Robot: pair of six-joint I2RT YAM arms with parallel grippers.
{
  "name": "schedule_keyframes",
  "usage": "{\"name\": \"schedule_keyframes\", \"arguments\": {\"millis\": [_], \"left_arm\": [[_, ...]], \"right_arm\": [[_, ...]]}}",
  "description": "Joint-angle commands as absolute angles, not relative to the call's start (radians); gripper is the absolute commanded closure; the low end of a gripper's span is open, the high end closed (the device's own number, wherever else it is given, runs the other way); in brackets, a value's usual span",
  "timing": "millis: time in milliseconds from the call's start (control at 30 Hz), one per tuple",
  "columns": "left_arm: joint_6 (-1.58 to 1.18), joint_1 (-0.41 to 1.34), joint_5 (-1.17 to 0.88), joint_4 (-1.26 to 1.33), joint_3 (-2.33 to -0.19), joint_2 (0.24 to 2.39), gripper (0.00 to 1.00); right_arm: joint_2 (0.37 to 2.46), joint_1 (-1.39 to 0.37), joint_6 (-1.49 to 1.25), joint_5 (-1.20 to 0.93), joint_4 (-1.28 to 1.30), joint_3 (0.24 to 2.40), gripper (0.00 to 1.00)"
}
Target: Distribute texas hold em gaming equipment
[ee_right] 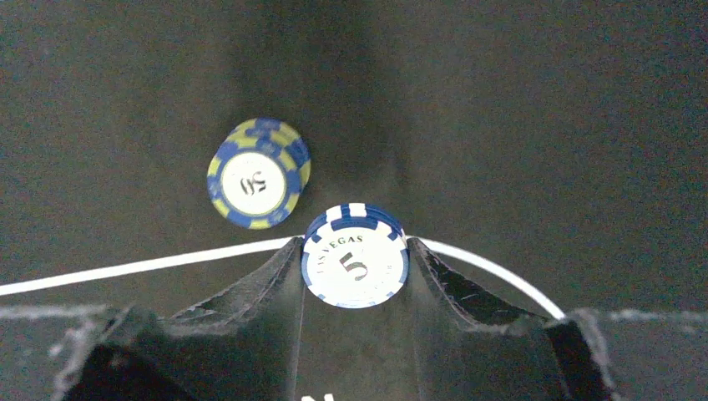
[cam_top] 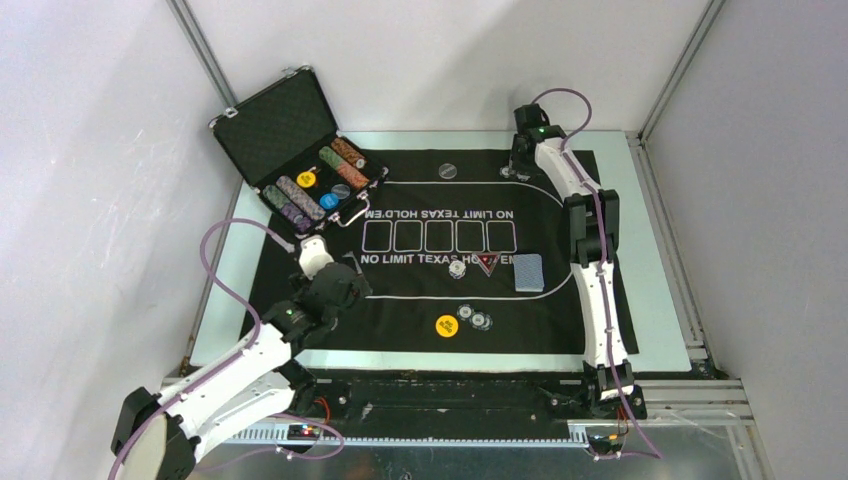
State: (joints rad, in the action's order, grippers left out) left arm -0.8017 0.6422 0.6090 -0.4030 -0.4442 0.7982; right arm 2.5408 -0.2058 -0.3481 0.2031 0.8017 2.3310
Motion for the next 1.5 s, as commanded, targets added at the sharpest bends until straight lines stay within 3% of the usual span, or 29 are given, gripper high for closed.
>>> {"name": "schedule_keyframes", "arguments": {"millis": [0,300,567,833,1267,1467], "left_arm": [[-0.778,0.636,0.629,-0.367,-0.439,0.805,0.0],[-0.774,0.636,0.63,-0.366,-0.44,0.812,0.0],[-0.763,0.636,0.614,-0.366,-0.447,0.823,0.0],[-0.758,0.636,0.606,-0.37,-0.448,0.821,0.0],[-0.753,0.636,0.622,-0.38,-0.444,0.803,0.0],[-0.746,0.636,0.602,-0.371,-0.44,0.776,0.0]], "right_arm": [[2.583,-0.181,-0.328,0.197,0.757,2.427,0.81],[2.623,-0.163,-0.337,0.186,0.733,2.466,0.76],[2.622,-0.156,-0.364,0.217,0.737,2.468,0.63],[2.621,-0.149,-0.385,0.224,0.75,2.461,0.61],[2.587,-0.143,-0.377,0.189,0.722,2.42,0.33],[2.521,-0.145,-0.351,0.19,0.692,2.415,0.3]]}}
